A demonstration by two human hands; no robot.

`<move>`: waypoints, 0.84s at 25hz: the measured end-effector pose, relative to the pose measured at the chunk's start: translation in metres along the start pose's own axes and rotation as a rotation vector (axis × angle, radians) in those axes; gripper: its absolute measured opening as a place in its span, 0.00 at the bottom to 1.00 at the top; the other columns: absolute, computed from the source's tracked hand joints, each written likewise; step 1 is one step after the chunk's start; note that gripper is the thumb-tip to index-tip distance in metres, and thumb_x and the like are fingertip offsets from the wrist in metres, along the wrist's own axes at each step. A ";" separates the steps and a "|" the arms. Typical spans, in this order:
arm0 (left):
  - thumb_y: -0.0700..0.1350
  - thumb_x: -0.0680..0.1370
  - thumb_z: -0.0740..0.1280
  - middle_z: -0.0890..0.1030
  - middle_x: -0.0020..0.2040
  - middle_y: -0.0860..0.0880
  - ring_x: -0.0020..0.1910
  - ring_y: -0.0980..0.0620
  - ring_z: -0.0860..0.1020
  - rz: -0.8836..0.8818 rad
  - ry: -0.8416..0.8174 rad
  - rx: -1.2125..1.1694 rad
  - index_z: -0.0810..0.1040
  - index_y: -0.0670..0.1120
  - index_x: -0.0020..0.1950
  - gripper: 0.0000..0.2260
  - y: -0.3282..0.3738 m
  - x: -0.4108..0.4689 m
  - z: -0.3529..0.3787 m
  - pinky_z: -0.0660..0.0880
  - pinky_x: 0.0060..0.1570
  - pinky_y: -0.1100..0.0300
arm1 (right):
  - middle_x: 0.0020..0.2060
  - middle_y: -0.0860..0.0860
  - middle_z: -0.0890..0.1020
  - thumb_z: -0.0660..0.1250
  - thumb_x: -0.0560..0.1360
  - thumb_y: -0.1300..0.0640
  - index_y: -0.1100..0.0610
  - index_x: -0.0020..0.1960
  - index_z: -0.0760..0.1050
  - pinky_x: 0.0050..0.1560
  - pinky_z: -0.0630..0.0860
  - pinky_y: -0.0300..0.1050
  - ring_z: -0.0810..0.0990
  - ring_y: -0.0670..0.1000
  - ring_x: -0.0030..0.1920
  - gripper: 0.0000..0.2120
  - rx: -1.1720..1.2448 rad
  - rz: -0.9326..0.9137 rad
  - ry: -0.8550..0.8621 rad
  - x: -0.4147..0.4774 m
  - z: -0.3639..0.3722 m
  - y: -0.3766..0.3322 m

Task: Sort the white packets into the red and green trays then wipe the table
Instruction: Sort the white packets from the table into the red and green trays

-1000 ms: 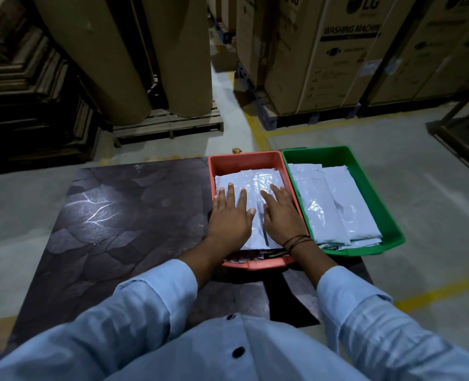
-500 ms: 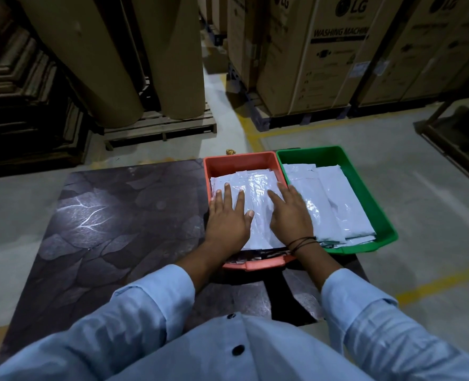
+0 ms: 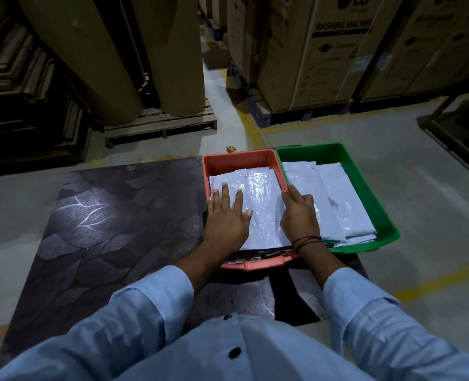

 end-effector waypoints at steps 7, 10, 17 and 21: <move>0.59 0.85 0.48 0.40 0.83 0.40 0.81 0.37 0.41 -0.035 0.026 -0.053 0.49 0.49 0.83 0.28 0.001 0.008 -0.007 0.42 0.79 0.41 | 0.67 0.58 0.75 0.60 0.69 0.74 0.63 0.61 0.76 0.47 0.78 0.53 0.71 0.62 0.44 0.22 0.044 -0.010 -0.023 0.019 0.008 -0.007; 0.59 0.85 0.49 0.40 0.83 0.40 0.81 0.37 0.41 -0.052 0.039 -0.066 0.50 0.49 0.83 0.28 -0.002 0.011 -0.012 0.43 0.79 0.41 | 0.67 0.59 0.74 0.59 0.69 0.73 0.64 0.60 0.76 0.47 0.76 0.55 0.71 0.62 0.44 0.21 0.062 -0.015 -0.035 0.035 0.014 -0.014; 0.59 0.85 0.48 0.40 0.83 0.41 0.82 0.38 0.41 -0.142 0.026 -0.053 0.49 0.51 0.83 0.28 -0.016 0.015 -0.020 0.40 0.79 0.42 | 0.68 0.60 0.73 0.61 0.70 0.70 0.64 0.58 0.76 0.52 0.73 0.54 0.72 0.62 0.45 0.18 0.029 -0.044 -0.096 0.074 0.026 -0.032; 0.59 0.85 0.47 0.40 0.83 0.41 0.82 0.38 0.41 -0.166 0.037 -0.038 0.49 0.51 0.83 0.28 -0.015 0.019 -0.027 0.41 0.79 0.42 | 0.67 0.60 0.73 0.62 0.70 0.69 0.63 0.58 0.76 0.50 0.72 0.52 0.72 0.62 0.46 0.17 -0.001 -0.063 -0.120 0.089 0.030 -0.033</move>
Point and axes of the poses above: each hand's wrist, its own x-axis towards the middle knuckle, its own z-axis out of the palm, y = z × x, the point moved 6 cm from there along x, towards the middle knuckle
